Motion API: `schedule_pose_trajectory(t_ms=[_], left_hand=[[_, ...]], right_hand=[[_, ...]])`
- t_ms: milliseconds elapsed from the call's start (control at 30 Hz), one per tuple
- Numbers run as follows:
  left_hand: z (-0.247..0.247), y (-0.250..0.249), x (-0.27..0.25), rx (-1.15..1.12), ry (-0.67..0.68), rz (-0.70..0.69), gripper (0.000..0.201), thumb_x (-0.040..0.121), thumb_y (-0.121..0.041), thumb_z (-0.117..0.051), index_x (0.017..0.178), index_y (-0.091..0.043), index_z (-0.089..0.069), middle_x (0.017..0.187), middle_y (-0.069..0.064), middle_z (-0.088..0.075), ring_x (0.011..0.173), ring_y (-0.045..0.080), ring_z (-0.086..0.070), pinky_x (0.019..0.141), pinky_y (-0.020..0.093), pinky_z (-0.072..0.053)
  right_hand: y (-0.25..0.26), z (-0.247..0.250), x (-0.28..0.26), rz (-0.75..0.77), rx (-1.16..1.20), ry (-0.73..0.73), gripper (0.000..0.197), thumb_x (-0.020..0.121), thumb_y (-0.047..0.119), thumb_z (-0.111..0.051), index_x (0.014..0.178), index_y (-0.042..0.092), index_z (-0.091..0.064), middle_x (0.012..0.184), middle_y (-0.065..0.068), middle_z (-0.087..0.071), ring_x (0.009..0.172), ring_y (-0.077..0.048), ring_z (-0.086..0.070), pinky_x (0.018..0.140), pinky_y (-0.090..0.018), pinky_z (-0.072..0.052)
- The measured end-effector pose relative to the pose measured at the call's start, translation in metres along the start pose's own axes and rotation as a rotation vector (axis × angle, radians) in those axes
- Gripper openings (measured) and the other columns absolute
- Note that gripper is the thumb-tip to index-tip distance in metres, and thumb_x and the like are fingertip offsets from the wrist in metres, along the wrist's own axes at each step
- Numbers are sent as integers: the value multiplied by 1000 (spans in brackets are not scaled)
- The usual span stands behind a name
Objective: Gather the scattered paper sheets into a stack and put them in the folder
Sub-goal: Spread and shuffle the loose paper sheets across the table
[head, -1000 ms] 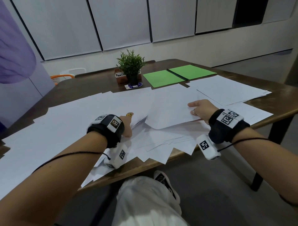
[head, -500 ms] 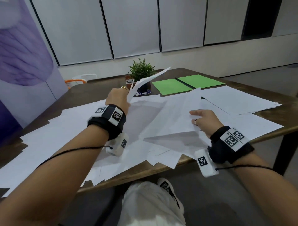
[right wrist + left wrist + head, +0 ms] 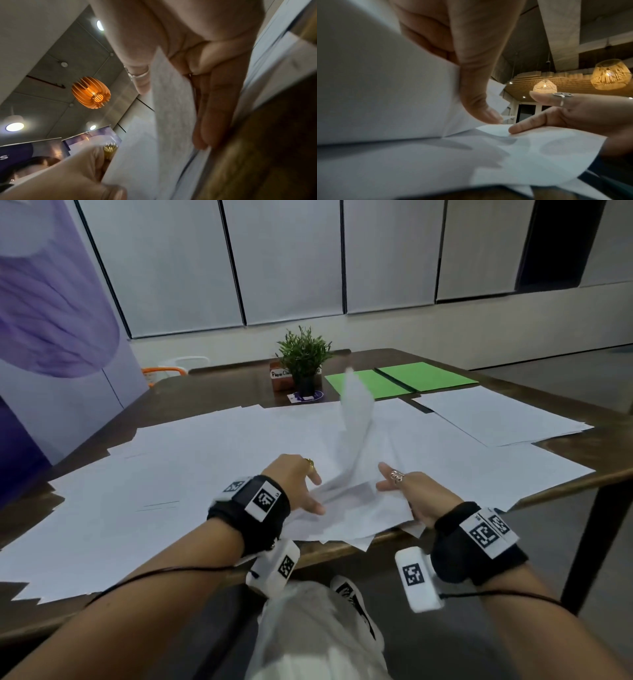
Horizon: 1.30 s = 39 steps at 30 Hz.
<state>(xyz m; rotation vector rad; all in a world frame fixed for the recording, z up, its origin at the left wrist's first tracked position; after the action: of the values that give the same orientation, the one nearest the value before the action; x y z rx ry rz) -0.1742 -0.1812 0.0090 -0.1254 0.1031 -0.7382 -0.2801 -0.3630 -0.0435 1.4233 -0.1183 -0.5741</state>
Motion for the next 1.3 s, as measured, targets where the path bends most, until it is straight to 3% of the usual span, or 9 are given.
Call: schedule_pose_trajectory(t_ms=[133,267,467,533,667,833,1000,1167,1300], left_hand=[[-8,-12,-3,58,35,-94,40,72,-44,-77,102,-20,-66,91,-5,-64,81,10,-53,73,23,-40],[-18,-4,-5,-24,95,-93,41,76,-55,-68,92,-17,-67,102,-4,-61,97,12,-52,82,23,-37],[-22,14,-2,-65,292,-64,75,73,-54,-72,133,-23,-40,138,-3,-43,125,16,-43,102,30,-36],[-23,17,-3,-58,334,-91,88,73,-51,-72,143,-24,-27,148,-3,-34,133,17,-35,110,33,-29],[-25,21,-5,-47,388,-120,88,78,-51,-68,148,-26,-20,154,-4,-23,140,17,-26,114,34,-21],[-23,34,-4,-78,424,-117,88,81,-62,-57,150,-29,-12,158,-3,-6,145,16,-12,116,35,-10],[-19,51,-1,-81,444,-24,122,46,-90,-25,150,-27,-16,157,-3,-12,144,14,-12,117,35,-7],[-12,46,8,-108,373,95,72,95,-61,-12,147,-13,-26,154,5,-25,141,20,-25,114,34,-14],[6,50,21,-372,73,119,74,91,-61,-17,148,-14,-21,153,5,-28,138,21,-31,111,31,-21]], right_hand=[[2,-12,10,-79,-6,62,48,86,47,-59,97,0,-63,92,-14,-66,83,-29,-63,72,-34,-53],[15,-14,21,-216,12,116,34,93,33,-56,107,2,-54,96,-14,-59,77,-29,-57,43,-28,-51],[28,-19,50,-260,-133,58,41,84,25,-69,114,1,-54,96,-24,-60,84,-42,-63,78,-55,-54],[32,-25,58,-243,-195,58,35,84,25,-69,106,1,-59,104,-22,-64,91,-39,-64,81,-50,-54],[47,-20,60,-53,-542,-109,36,88,30,-63,116,7,-60,121,-13,-59,112,-29,-57,78,-23,-42],[53,-5,79,179,-550,-213,26,81,10,-69,102,-6,-66,101,-18,-66,99,-30,-62,80,-30,-47],[70,27,76,405,-383,-416,21,81,7,-68,100,-2,-70,99,-18,-69,99,-27,-63,92,-36,-50],[106,44,48,727,-126,-485,18,84,5,-66,101,-2,-68,102,-14,-69,92,-17,-61,90,-26,-48],[131,52,22,877,202,-472,14,85,-2,-63,99,2,-64,90,2,-64,82,5,-62,80,-6,-43]])
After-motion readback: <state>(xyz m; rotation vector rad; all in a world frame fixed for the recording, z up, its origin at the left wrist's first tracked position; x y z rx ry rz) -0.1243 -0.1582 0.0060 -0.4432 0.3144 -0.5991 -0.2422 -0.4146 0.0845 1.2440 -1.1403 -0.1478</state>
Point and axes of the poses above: each hand's wrist, its own x-axis towards the middle knuckle, its own z-axis out of the back of the hand, y = z × x, the point moved 3 cm from there along x, towards the middle knuckle
